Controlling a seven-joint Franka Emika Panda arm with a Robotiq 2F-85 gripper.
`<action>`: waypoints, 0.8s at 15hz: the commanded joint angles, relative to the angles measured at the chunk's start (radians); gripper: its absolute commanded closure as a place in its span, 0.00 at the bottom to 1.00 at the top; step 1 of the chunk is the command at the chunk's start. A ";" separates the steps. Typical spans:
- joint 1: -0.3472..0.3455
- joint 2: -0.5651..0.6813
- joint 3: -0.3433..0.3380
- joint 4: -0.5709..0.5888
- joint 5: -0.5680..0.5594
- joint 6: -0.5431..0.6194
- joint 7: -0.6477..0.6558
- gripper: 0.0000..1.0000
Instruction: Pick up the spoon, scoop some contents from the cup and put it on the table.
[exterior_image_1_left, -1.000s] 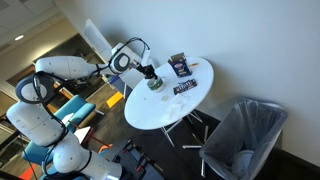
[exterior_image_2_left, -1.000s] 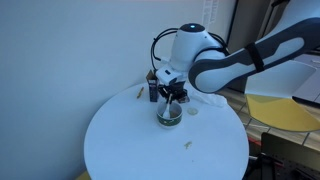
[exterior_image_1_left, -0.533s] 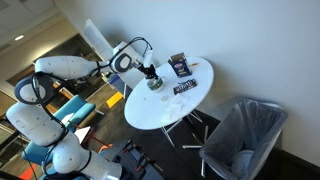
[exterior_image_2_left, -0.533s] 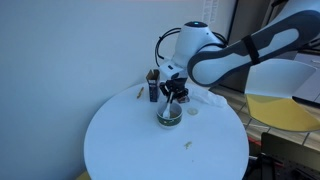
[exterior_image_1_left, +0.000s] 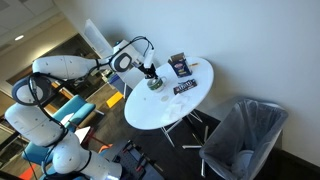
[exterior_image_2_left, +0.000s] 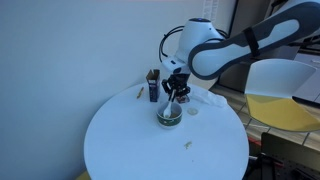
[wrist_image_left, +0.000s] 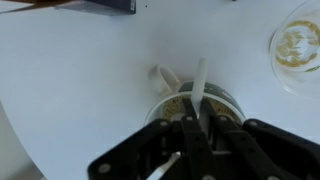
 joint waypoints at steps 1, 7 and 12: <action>-0.005 -0.028 -0.008 0.005 0.046 -0.073 -0.033 0.97; -0.011 -0.037 -0.018 0.018 0.089 -0.130 -0.029 0.97; -0.015 -0.049 -0.035 0.026 0.134 -0.153 -0.031 0.97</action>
